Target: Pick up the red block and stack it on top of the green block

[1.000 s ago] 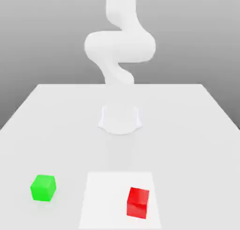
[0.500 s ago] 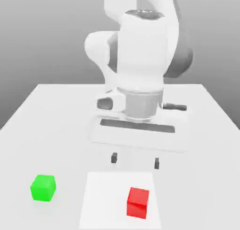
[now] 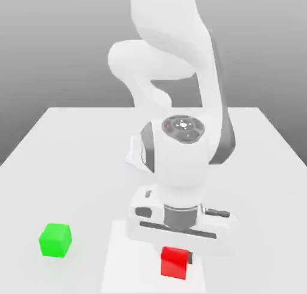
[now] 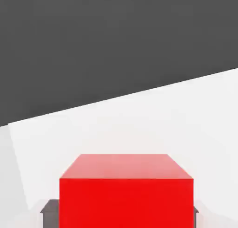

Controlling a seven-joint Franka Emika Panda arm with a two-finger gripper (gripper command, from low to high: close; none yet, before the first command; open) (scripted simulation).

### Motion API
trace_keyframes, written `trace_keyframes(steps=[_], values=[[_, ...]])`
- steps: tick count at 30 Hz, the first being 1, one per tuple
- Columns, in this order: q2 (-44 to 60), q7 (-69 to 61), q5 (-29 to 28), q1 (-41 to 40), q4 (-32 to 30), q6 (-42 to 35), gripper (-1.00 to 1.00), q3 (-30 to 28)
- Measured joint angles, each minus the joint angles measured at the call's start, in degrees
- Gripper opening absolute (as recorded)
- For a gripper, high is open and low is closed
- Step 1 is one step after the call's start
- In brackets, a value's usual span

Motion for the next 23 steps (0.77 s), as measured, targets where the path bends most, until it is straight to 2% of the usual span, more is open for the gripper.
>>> trace_keyframes(steps=[5,9,13,14,19,20,23], values=[[-9.0,-2.6,3.5,-1.7,-1.4,-7.6,-1.0,2.4],[-13.1,-2.6,5.3,-7.7,-2.4,-10.7,-1.0,-3.0],[-16.7,-2.0,6.8,-20.6,-3.4,-13.2,-1.0,-9.7],[-16.9,-1.9,7.2,-23.5,-3.5,-13.3,-1.0,-10.7],[-8.8,-2.9,9.2,-24.5,-3.2,-5.5,-1.0,-9.7],[-7.6,-3.1,9.5,-24.6,-3.1,-4.3,1.0,-9.5],[-7.6,-3.1,9.5,-24.6,-3.1,-4.3,1.0,-9.5]])
